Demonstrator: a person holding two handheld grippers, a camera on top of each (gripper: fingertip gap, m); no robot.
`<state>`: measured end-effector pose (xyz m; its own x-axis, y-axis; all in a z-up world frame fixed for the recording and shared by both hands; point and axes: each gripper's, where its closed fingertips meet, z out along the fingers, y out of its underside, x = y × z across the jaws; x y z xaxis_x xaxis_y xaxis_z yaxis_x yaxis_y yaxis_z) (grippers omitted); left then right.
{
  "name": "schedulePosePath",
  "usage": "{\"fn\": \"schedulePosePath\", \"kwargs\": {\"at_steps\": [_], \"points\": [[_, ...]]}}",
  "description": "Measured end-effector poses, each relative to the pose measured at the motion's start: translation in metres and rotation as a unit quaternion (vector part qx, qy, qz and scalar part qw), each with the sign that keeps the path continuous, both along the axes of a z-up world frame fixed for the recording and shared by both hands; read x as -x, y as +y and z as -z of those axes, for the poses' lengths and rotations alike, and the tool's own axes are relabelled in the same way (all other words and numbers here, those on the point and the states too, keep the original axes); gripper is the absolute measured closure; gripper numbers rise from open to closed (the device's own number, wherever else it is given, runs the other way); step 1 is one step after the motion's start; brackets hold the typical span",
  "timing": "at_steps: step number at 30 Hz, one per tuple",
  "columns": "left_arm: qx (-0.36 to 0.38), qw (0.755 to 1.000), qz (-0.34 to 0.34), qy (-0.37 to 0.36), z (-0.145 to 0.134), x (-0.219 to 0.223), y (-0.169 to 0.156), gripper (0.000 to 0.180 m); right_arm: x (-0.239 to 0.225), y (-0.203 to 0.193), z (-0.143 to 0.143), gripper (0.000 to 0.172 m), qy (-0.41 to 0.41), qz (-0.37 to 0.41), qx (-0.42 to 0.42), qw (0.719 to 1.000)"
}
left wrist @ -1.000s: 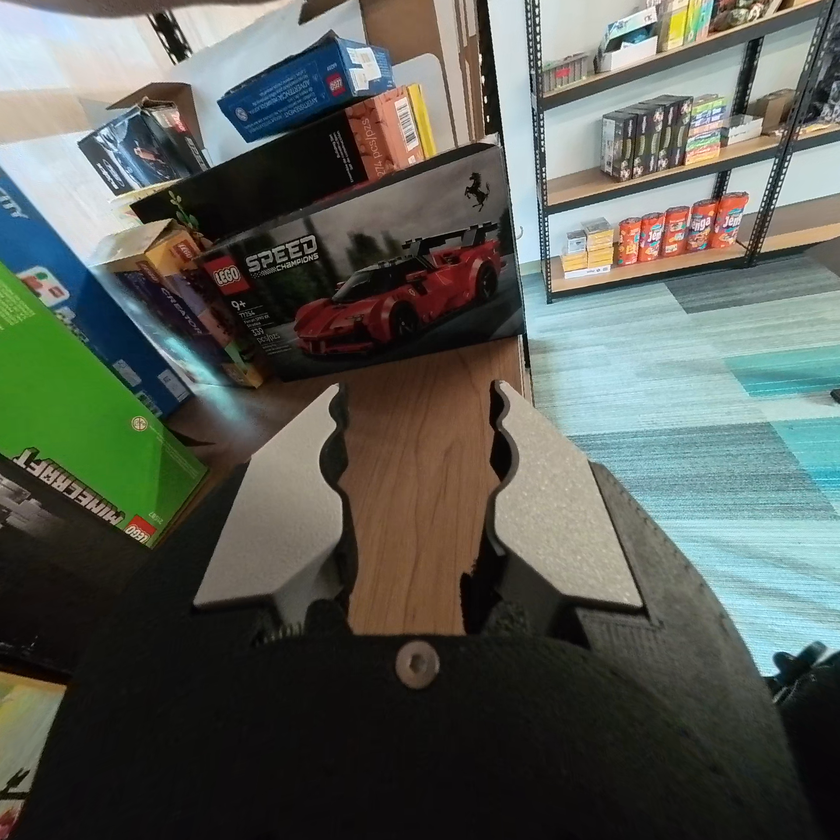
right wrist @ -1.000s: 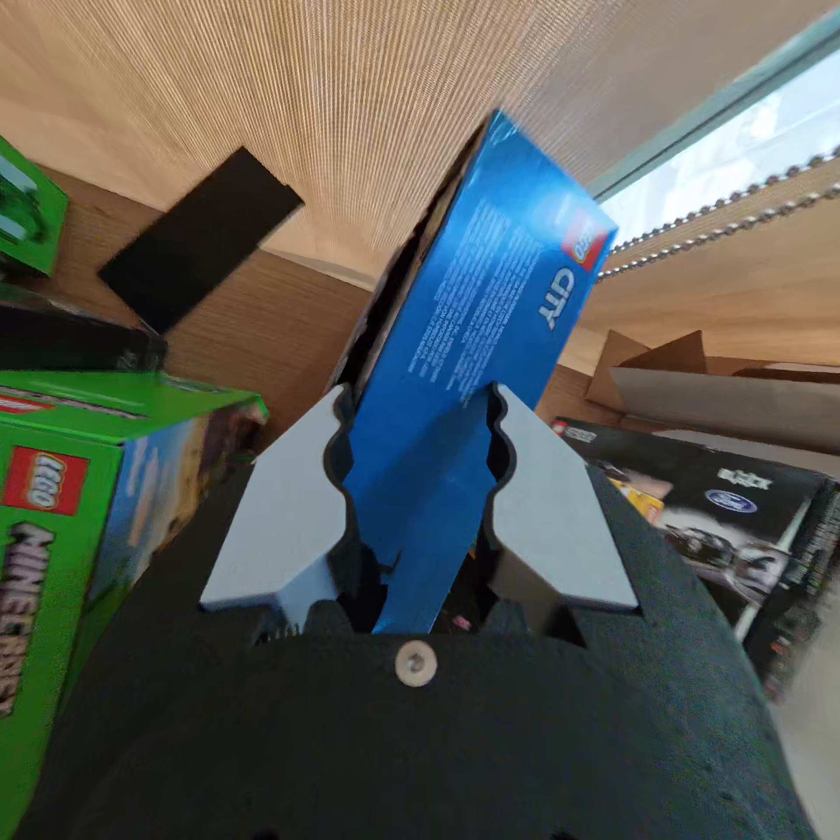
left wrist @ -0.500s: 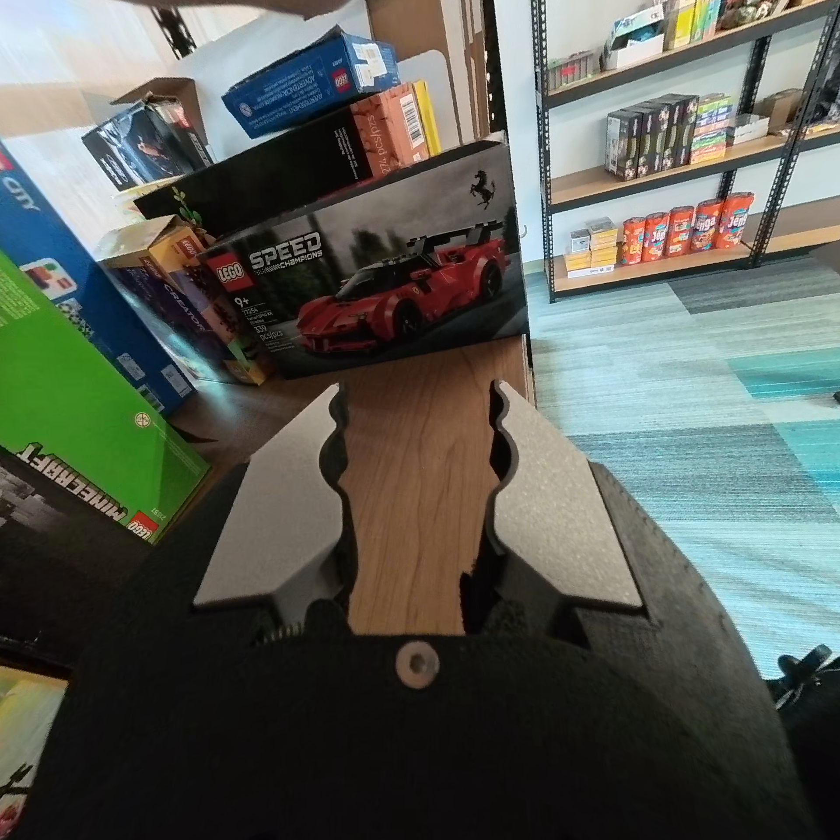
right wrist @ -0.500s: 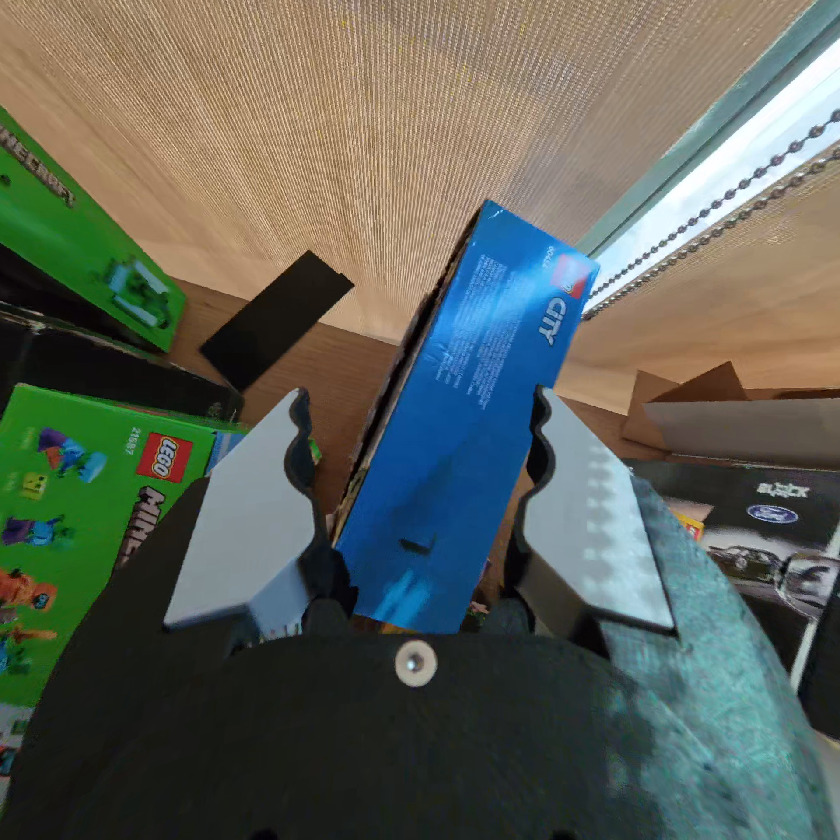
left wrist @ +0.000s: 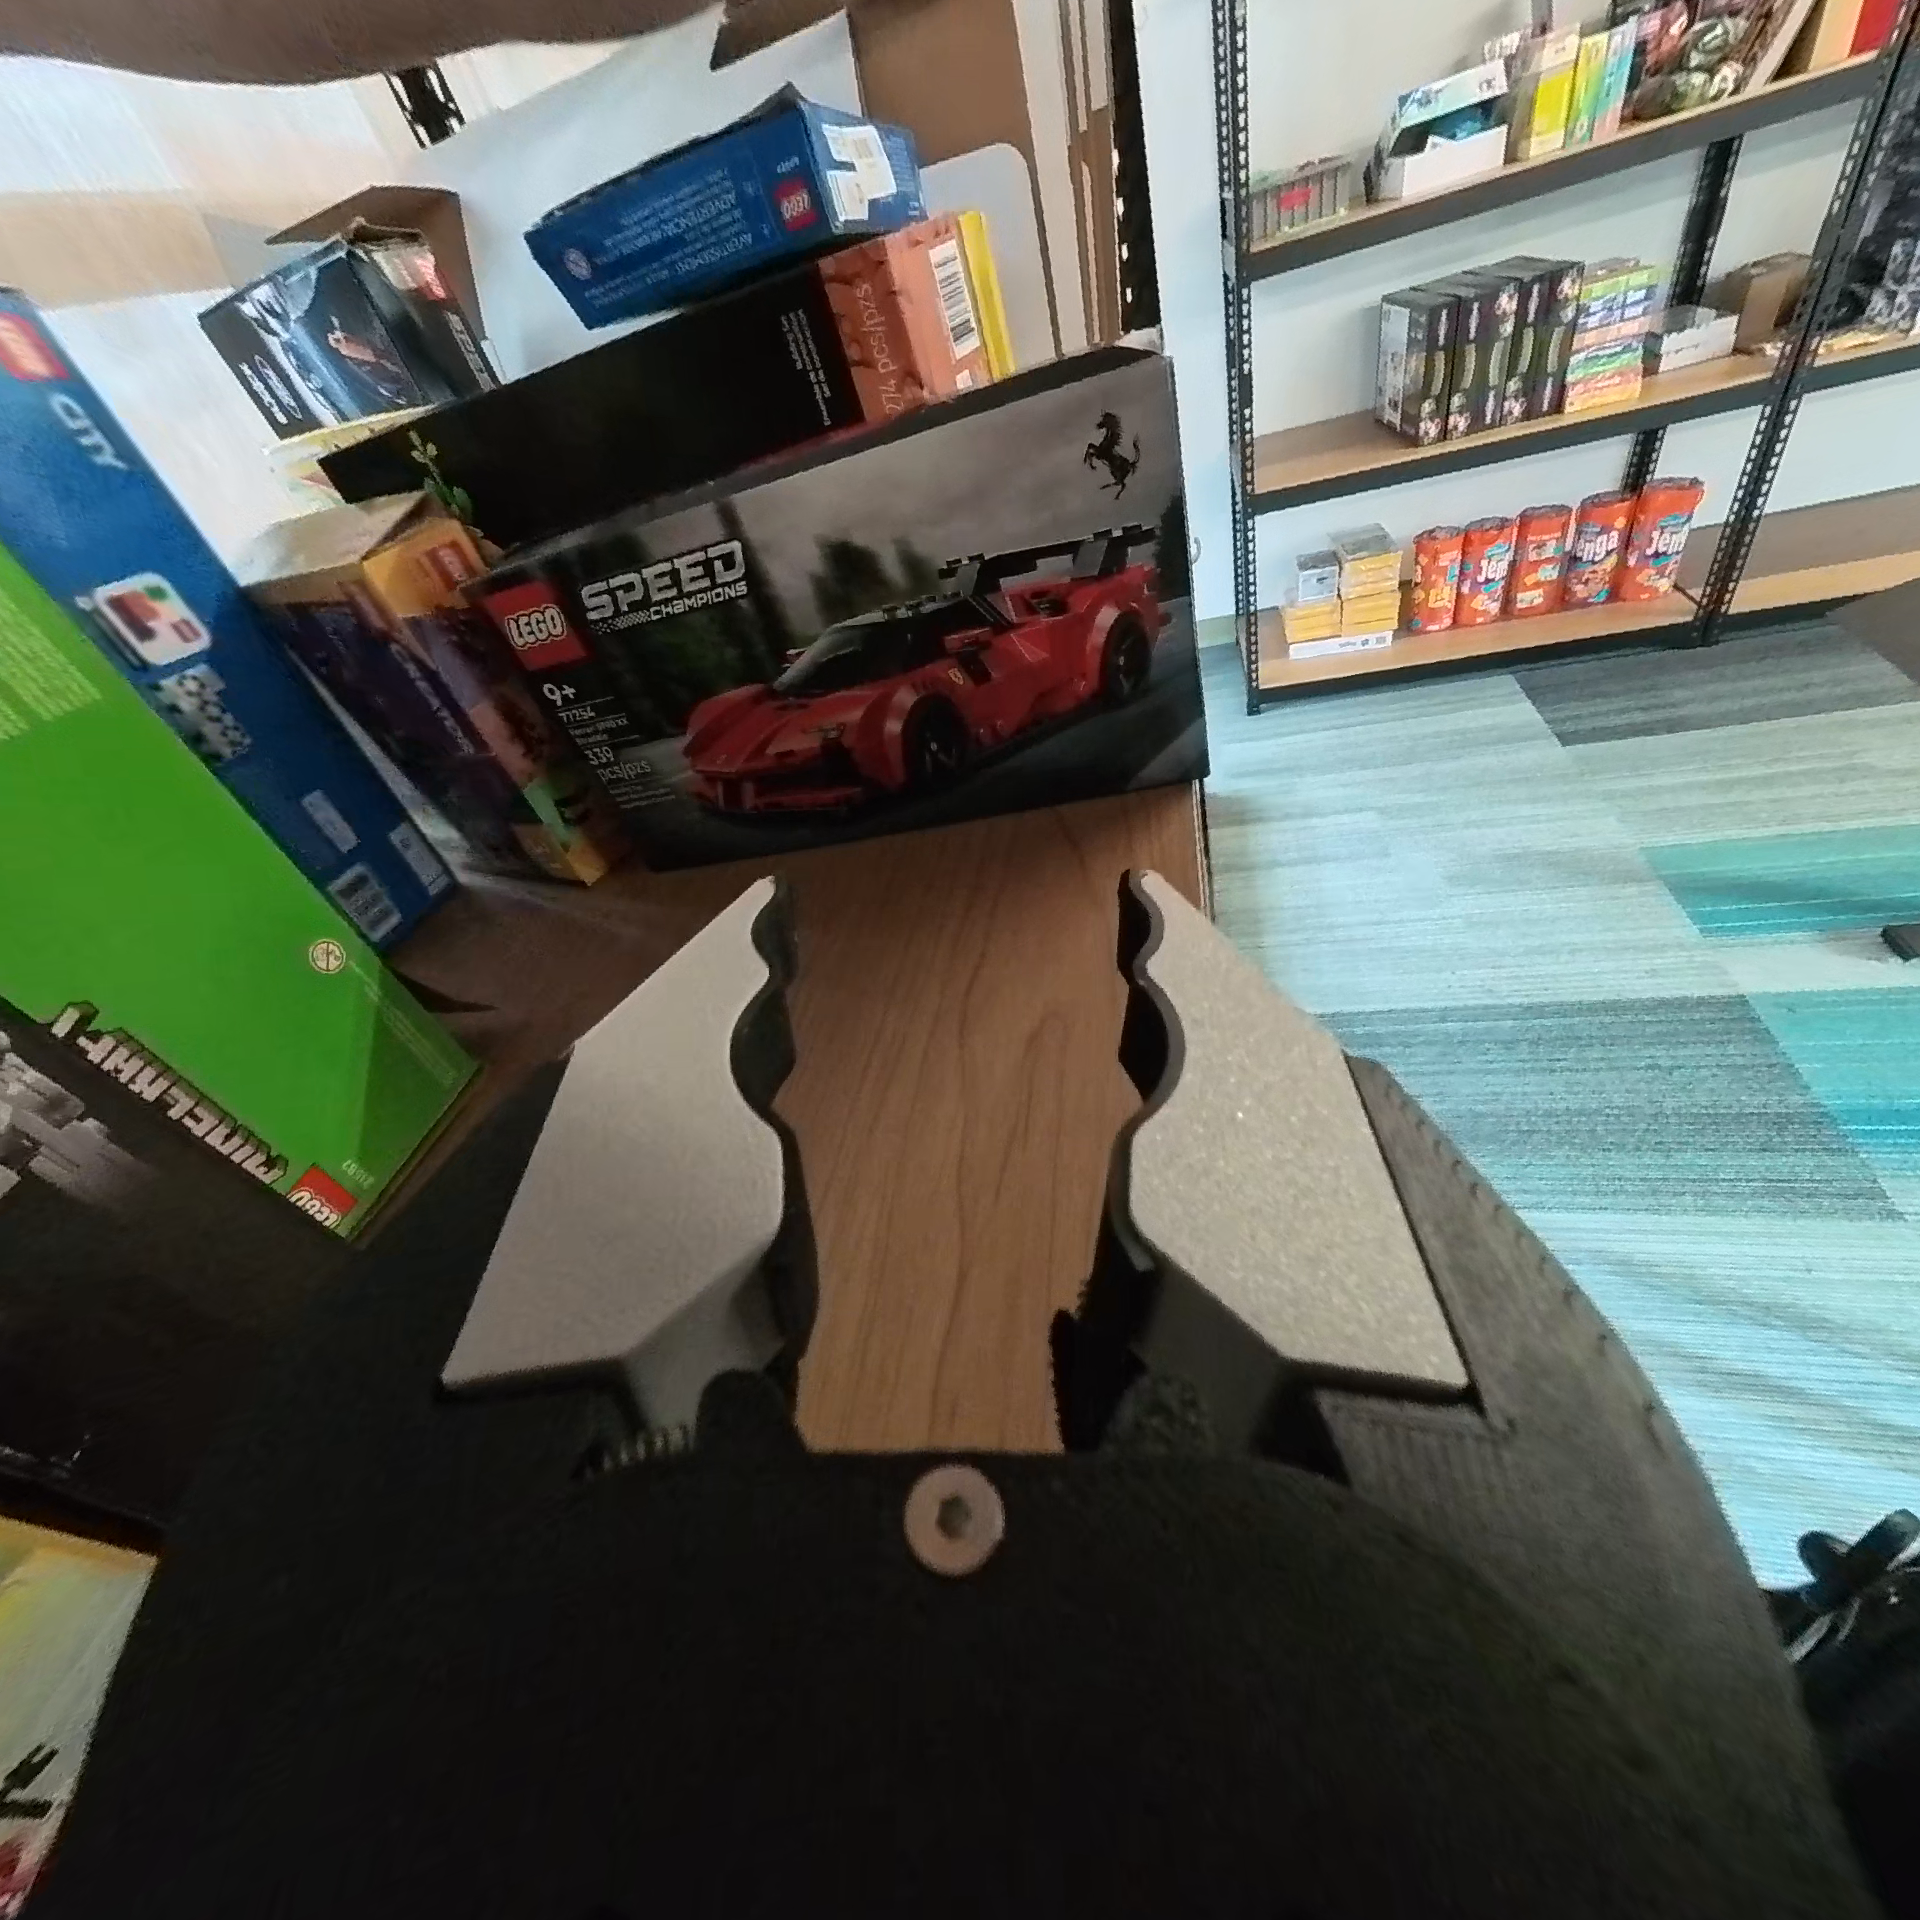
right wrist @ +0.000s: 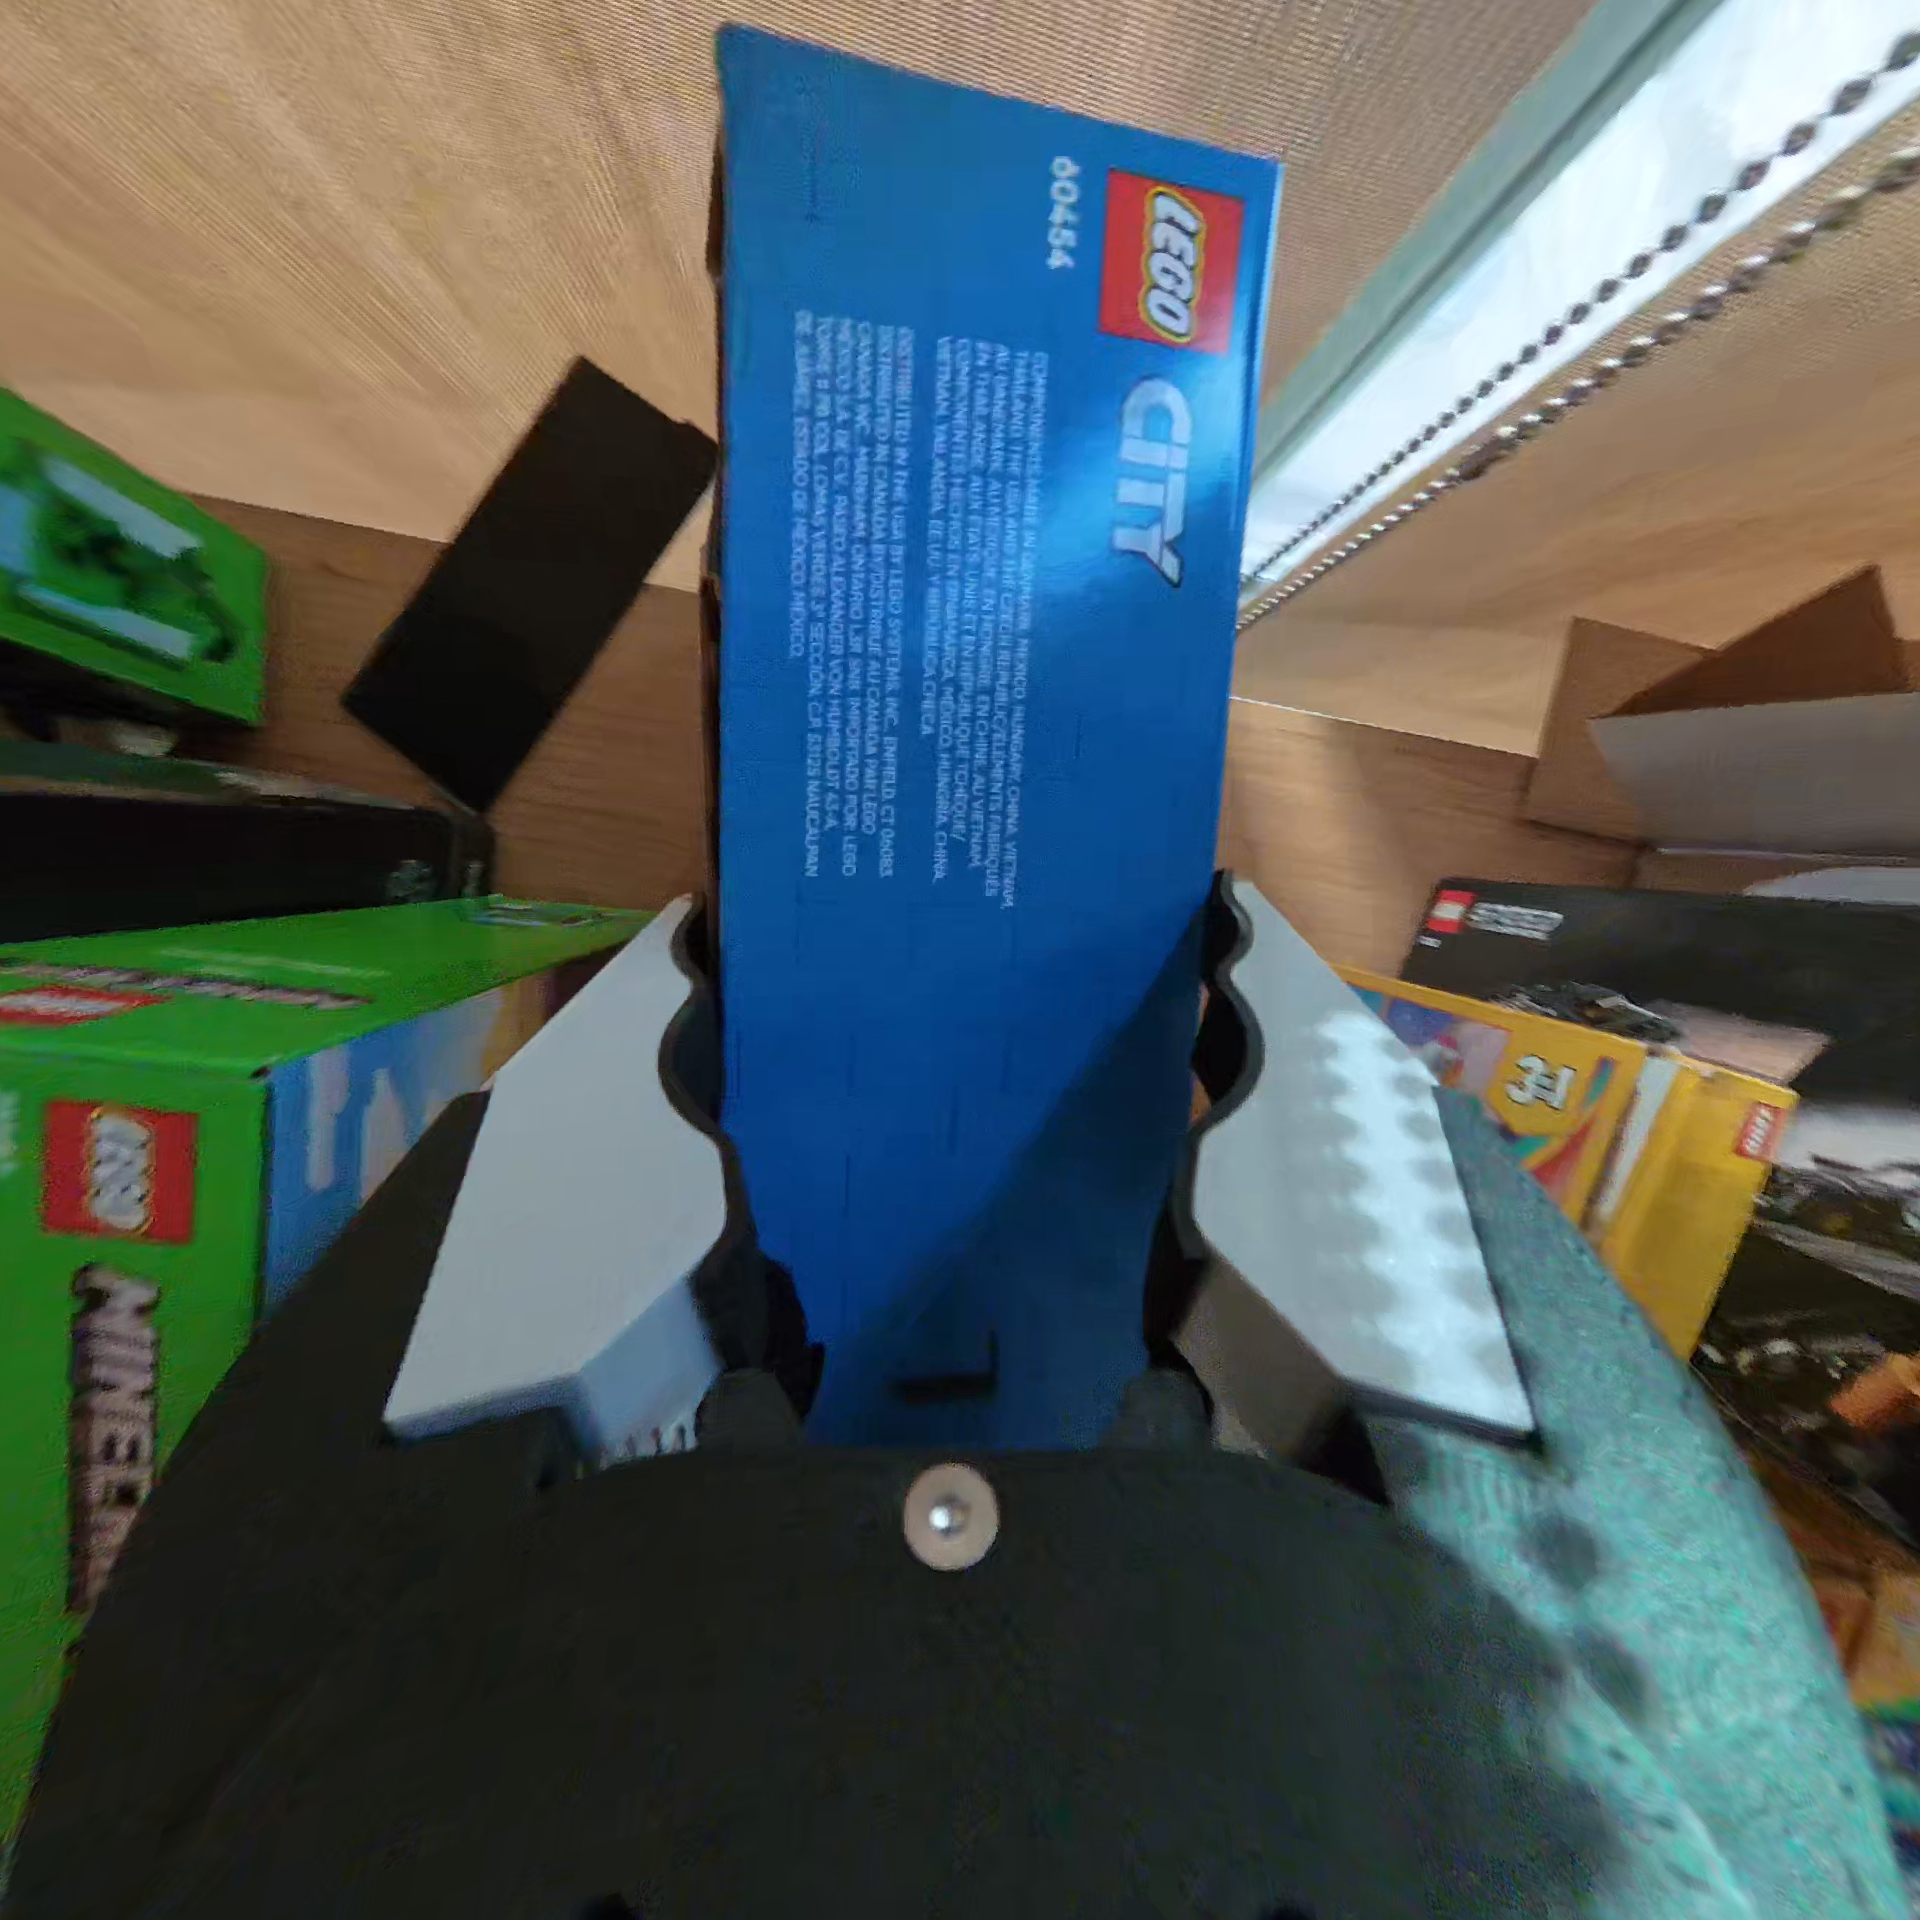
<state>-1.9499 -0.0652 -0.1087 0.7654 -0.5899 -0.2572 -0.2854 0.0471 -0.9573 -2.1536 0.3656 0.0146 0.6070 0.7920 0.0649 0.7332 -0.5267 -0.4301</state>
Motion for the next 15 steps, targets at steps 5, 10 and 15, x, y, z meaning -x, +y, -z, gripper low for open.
{"fn": "schedulePosePath", "kwargs": {"at_steps": [5, 10, 15], "points": [[0.003, 1.0, 0.003, 0.002, 0.001, -0.001, 0.0, 0.12, -0.006, -0.017, 0.0, 0.08, -0.012, -0.012, 0.005, 1.0], [0.006, 1.0, 0.002, 0.012, 0.004, -0.003, 0.001, 0.12, -0.009, -0.04, 0.0, 0.081, -0.029, 0.001, 0.028, 0.999], [0.001, 1.0, 0.002, 0.0, 0.0, 0.0, 0.0, 0.119, -0.024, -0.061, 0.0, 0.081, -0.032, 0.013, 0.033, 0.999]]}}
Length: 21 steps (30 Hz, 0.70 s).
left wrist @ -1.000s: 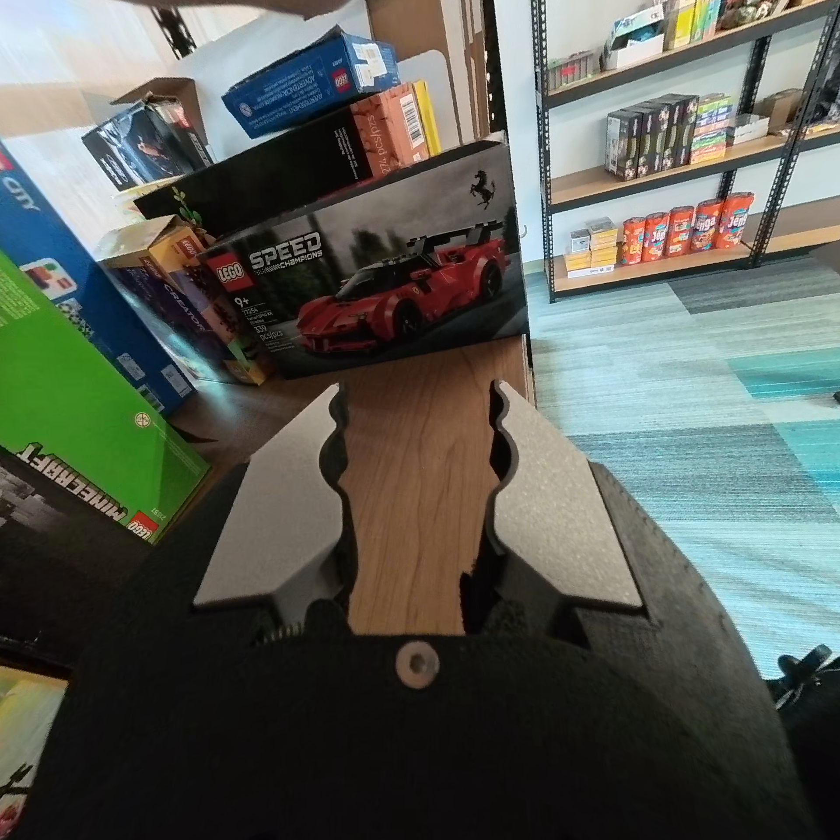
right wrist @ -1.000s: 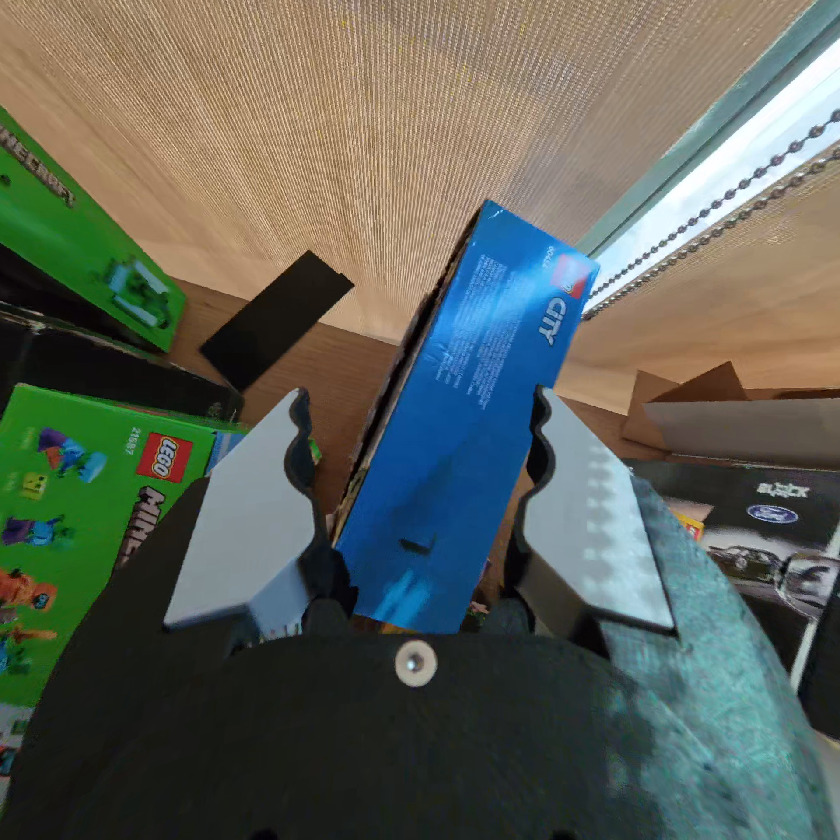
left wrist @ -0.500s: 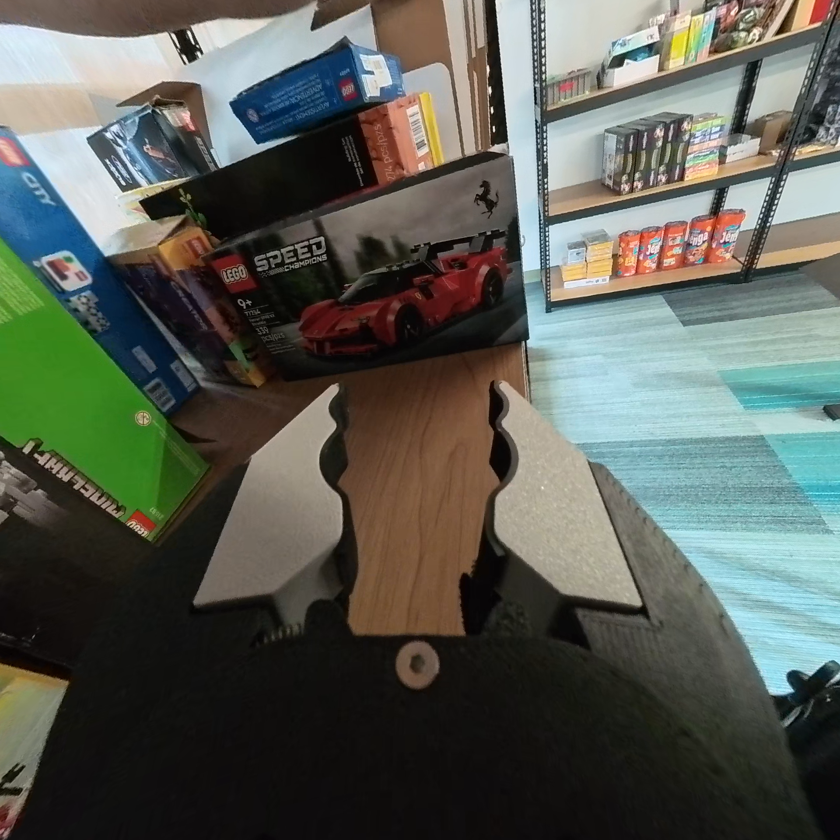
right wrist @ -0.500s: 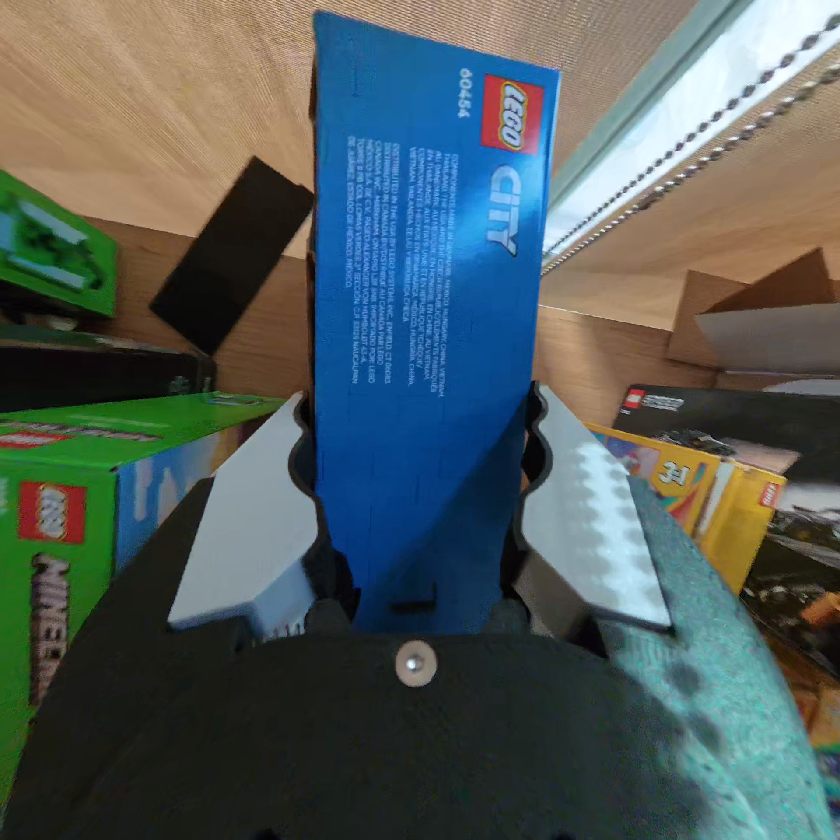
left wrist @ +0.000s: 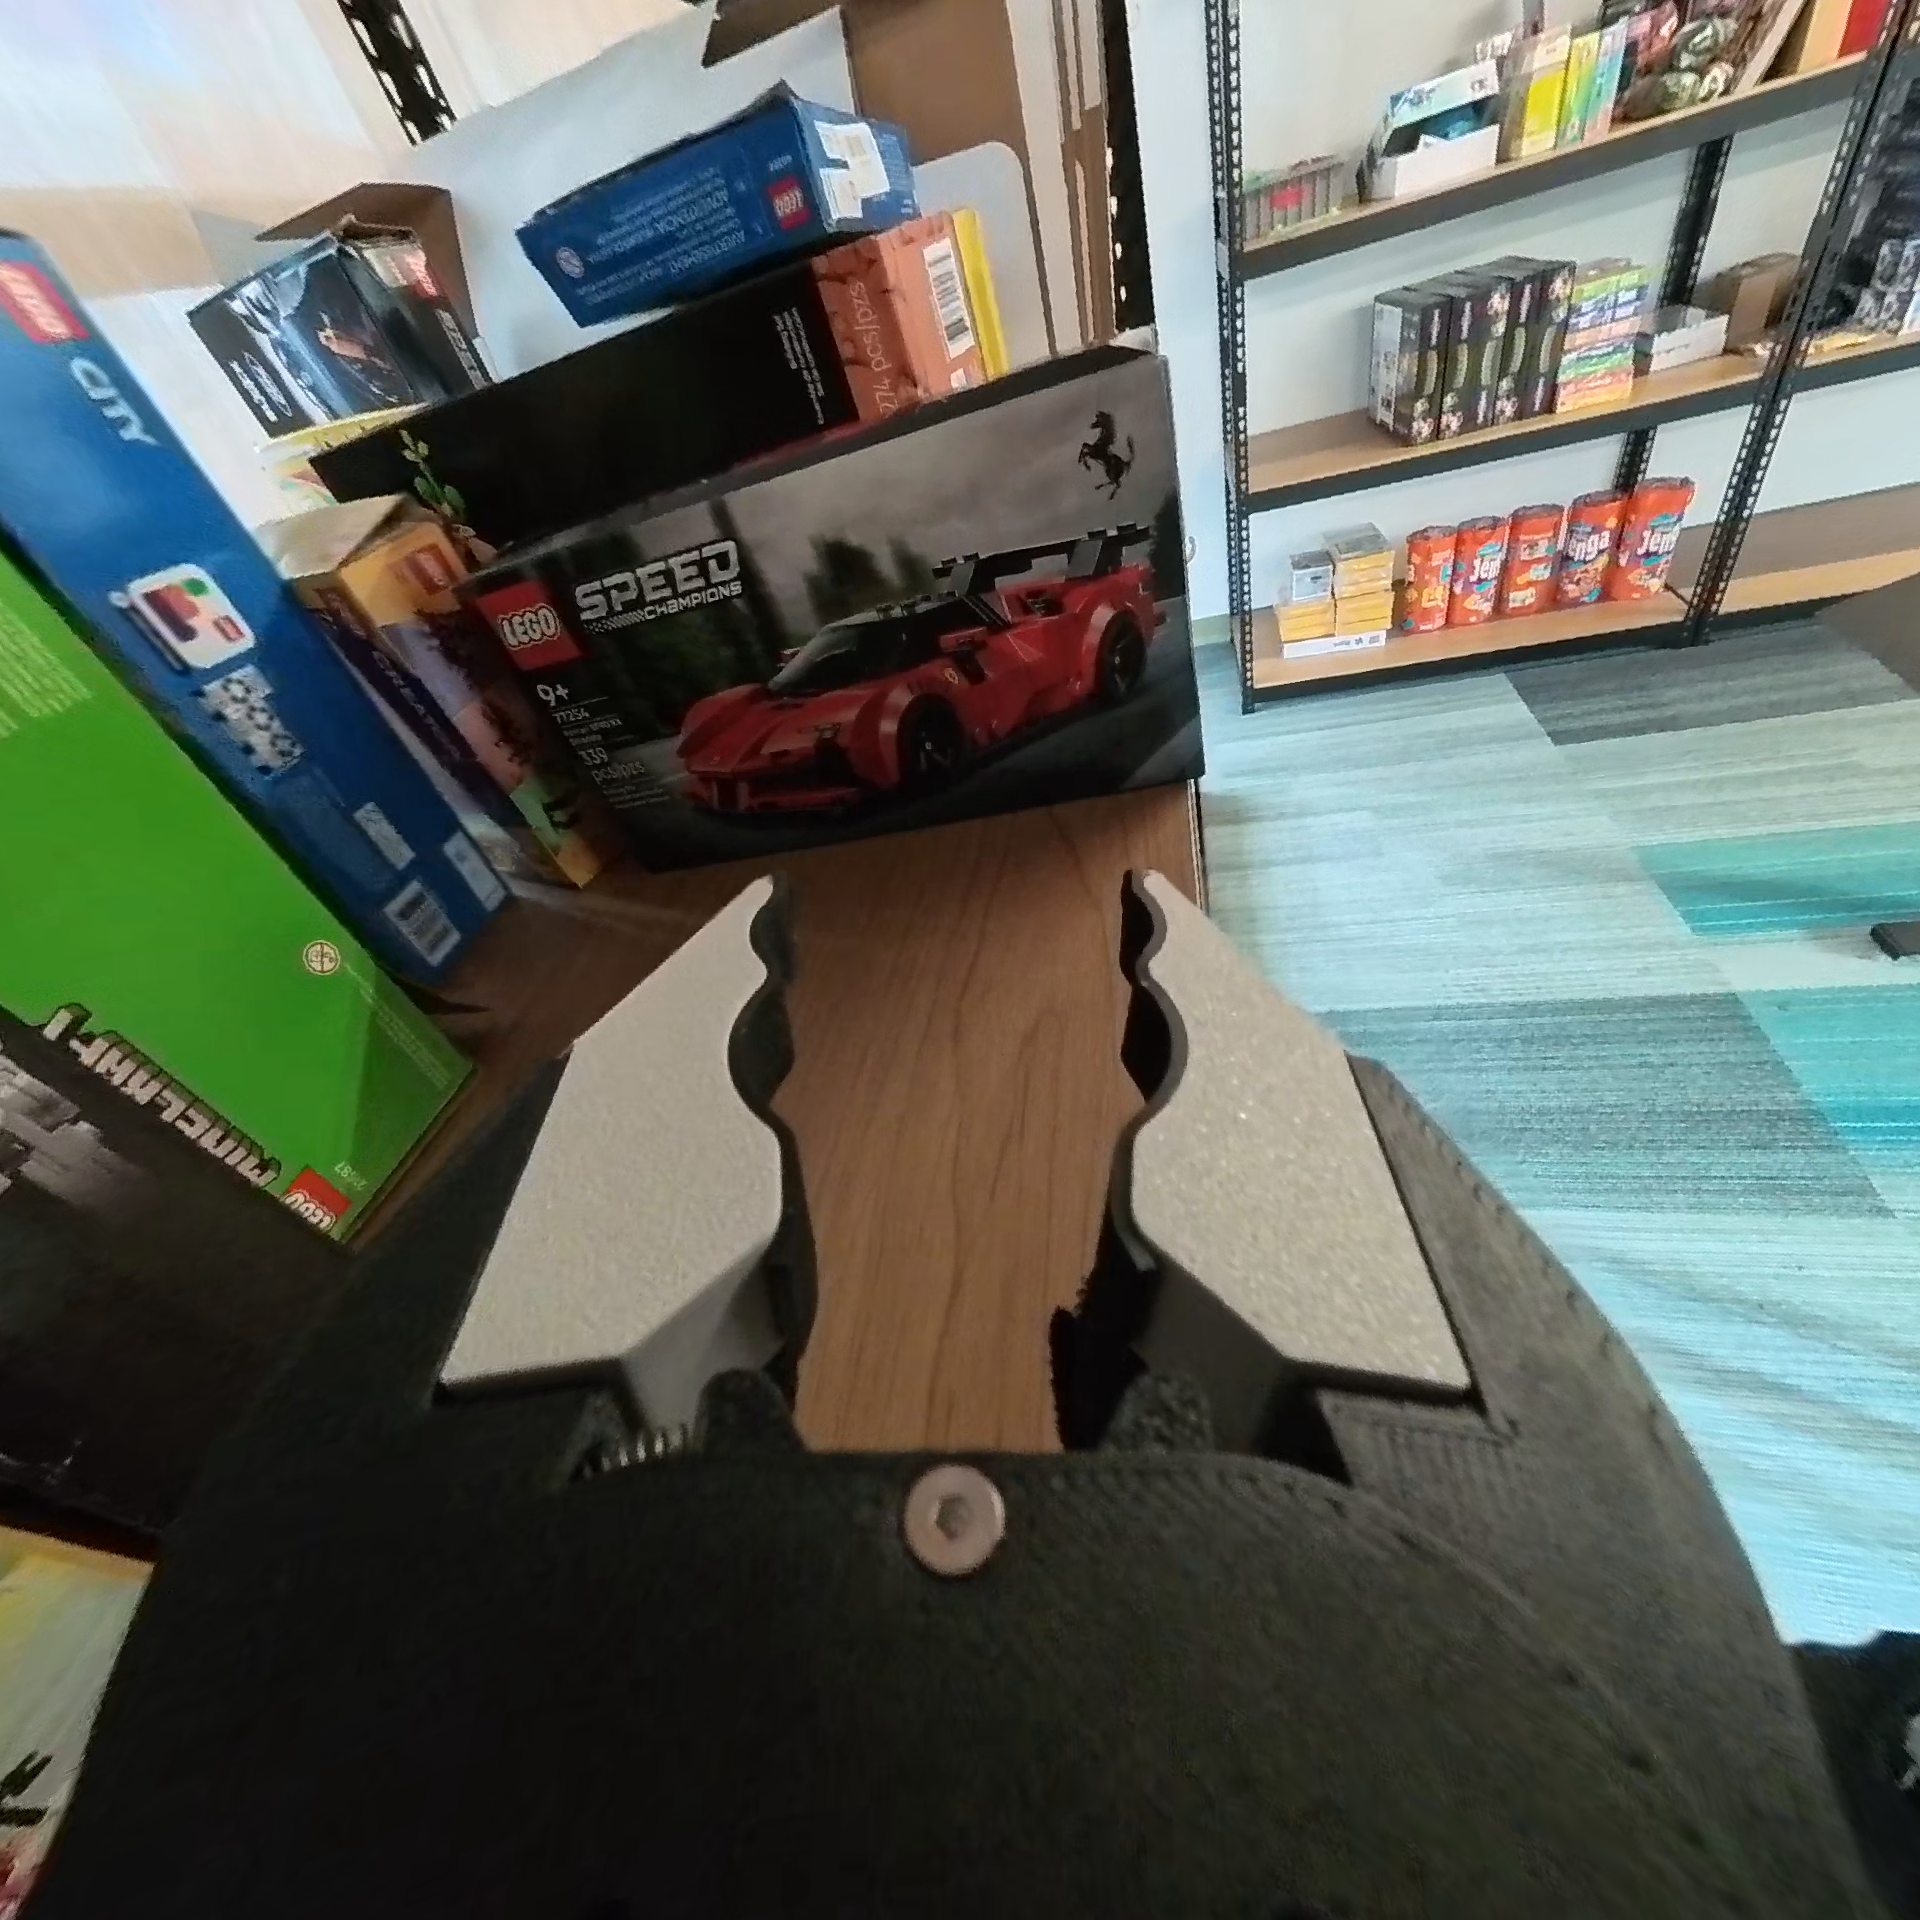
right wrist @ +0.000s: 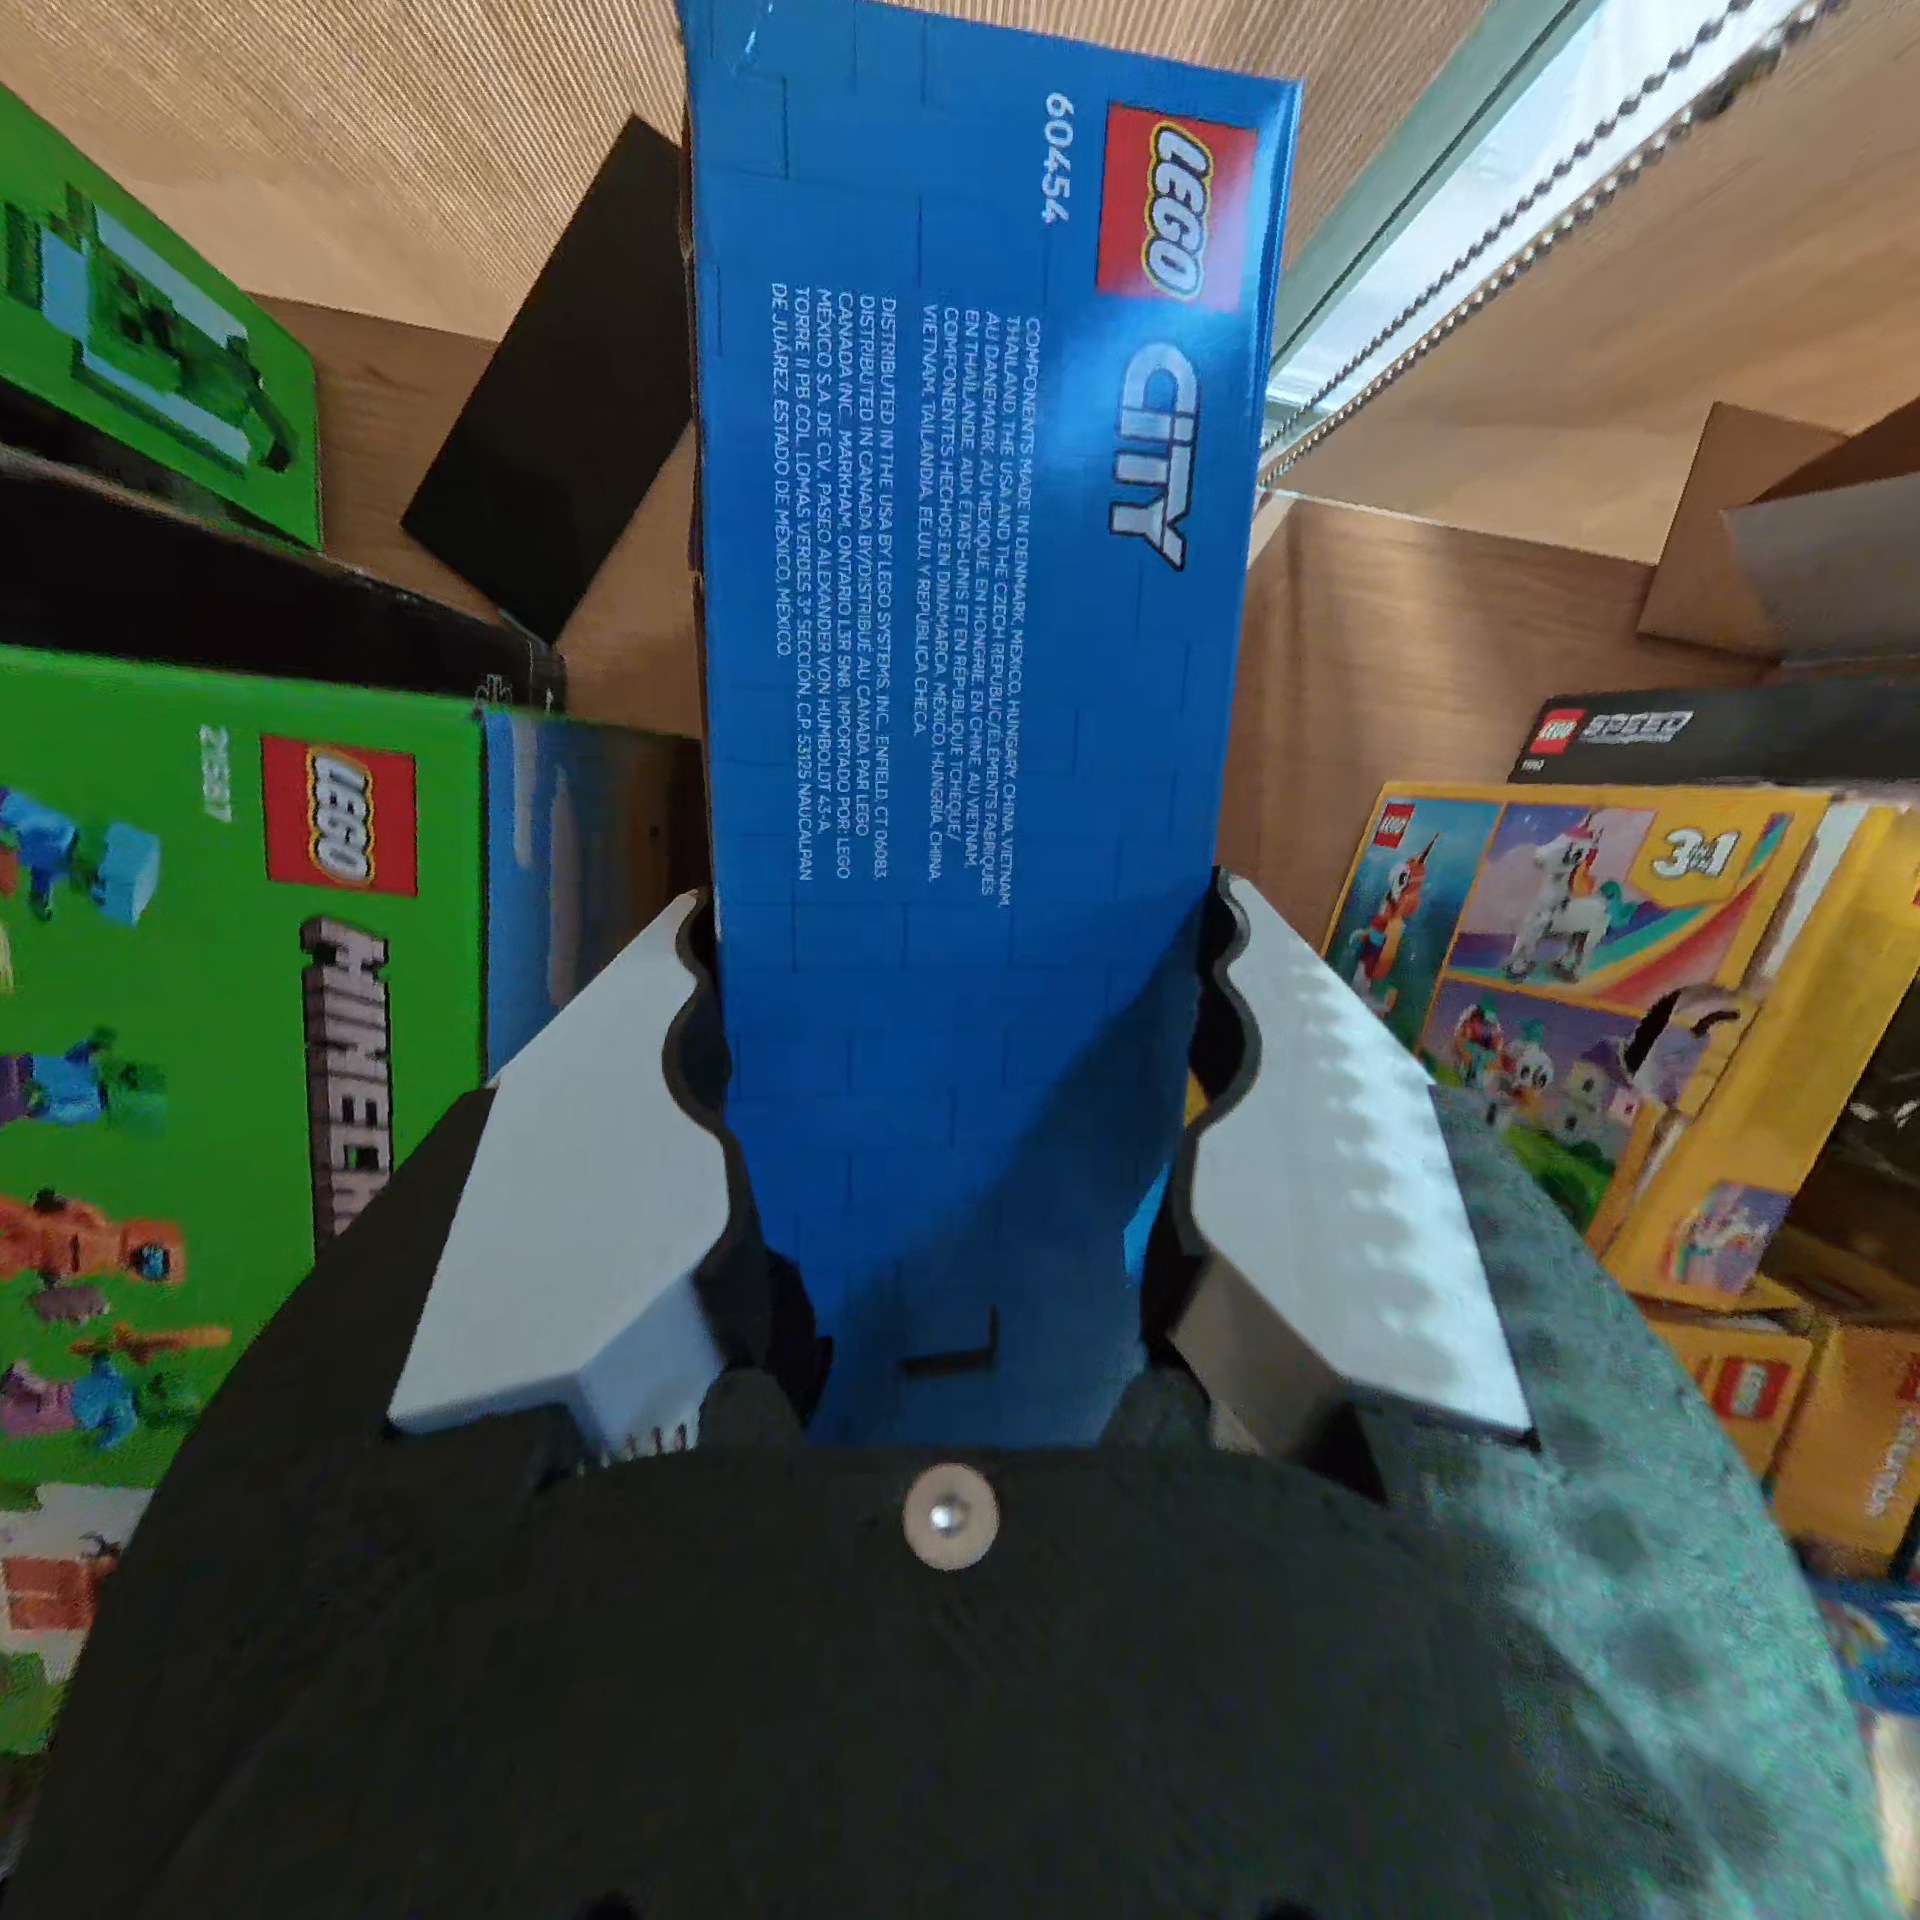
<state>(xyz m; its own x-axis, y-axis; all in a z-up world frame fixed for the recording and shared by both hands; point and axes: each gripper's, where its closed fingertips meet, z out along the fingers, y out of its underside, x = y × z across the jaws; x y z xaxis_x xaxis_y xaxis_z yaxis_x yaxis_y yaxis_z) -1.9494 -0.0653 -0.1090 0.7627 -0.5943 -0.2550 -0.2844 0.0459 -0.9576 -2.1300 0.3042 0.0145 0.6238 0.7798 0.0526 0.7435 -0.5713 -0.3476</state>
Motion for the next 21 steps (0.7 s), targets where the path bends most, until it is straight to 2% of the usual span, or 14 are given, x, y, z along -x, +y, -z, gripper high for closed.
{"fn": "schedulePosePath", "kwargs": {"at_steps": [16, 21], "points": [[-0.027, 0.999, -0.025, 0.004, -0.005, 0.005, -0.002, 0.116, -0.086, -0.102, -0.001, 0.081, 0.003, 0.018, -0.005, 1.0], [-0.038, 0.998, -0.04, 0.007, -0.007, 0.007, -0.001, 0.109, -0.114, -0.138, -0.002, 0.081, 0.008, 0.022, -0.012, 1.0]]}}
